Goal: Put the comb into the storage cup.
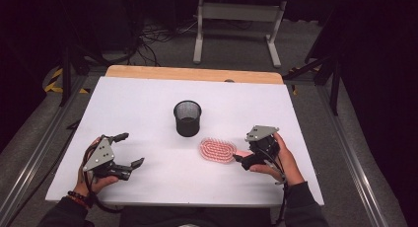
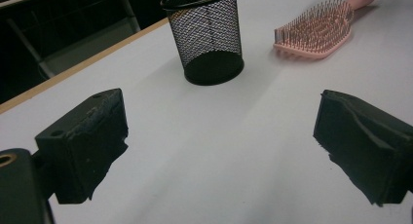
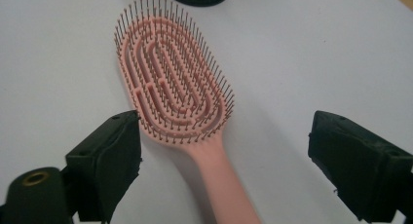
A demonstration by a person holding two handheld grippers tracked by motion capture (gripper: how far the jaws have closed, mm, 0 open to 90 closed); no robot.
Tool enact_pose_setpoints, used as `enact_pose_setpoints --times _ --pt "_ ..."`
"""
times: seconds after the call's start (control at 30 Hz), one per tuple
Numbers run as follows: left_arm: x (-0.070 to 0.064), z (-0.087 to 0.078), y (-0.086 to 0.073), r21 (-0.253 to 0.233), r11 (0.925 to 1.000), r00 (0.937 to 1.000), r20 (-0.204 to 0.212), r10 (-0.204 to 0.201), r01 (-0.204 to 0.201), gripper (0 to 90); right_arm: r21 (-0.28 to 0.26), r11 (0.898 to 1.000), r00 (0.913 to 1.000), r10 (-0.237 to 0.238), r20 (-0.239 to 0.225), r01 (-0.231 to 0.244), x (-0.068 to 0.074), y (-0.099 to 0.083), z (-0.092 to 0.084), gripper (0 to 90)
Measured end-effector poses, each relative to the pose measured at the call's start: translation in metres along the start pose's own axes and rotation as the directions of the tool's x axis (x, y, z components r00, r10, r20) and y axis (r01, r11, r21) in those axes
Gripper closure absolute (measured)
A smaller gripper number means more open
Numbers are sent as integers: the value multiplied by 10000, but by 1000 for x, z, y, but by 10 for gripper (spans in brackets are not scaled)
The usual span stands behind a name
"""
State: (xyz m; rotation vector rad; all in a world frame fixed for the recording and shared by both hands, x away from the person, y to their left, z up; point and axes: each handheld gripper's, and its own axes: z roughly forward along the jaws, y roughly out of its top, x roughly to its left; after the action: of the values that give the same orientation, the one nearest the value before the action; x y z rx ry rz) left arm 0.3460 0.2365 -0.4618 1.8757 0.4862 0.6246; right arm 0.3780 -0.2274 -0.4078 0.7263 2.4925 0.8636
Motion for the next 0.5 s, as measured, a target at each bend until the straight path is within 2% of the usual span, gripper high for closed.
enact_pose_setpoints --times 0.03,0.13,0.2,0.23,0.27,0.3,0.4,0.43,0.5 --pt "0 0 0 57 10000 10000 -7 65 -65 63 350 9990 9995 -288 -101 292 0 1 4 174" --pt "-1 -2 -1 125 9999 10000 -20 87 -87 63 690 9967 9991 -433 -19 433 -2 2 8 186" --pt "-1 -2 -2 133 9999 9999 -10 106 -106 62 1071 9918 9975 -688 -166 702 -4 2 12 248" --pt "-1 -2 -1 123 9999 10000 -31 95 -94 62 1521 9841 9957 -893 -238 919 -6 1 16 290" --pt "-1 -2 -1 121 9999 10000 -24 87 -87 63 1730 9800 9951 -944 -291 981 -7 1 18 298" --pt "-1 -2 -1 121 9999 10000 -24 87 -87 63 1730 9800 9951 -944 -291 981 -7 1 18 298" --pt "-1 -1 -1 199 9997 9999 -15 165 -165 64 2170 9681 9917 -1159 -563 1255 -6 -1 24 322" --pt "-1 0 -2 219 9997 9999 -2 146 -146 63 2360 9619 9900 -1272 -618 1383 -5 -3 29 357" --pt "-1 0 -2 236 9996 9998 22 177 -177 64 2466 9591 9897 -1259 -682 1390 -4 -4 34 385"
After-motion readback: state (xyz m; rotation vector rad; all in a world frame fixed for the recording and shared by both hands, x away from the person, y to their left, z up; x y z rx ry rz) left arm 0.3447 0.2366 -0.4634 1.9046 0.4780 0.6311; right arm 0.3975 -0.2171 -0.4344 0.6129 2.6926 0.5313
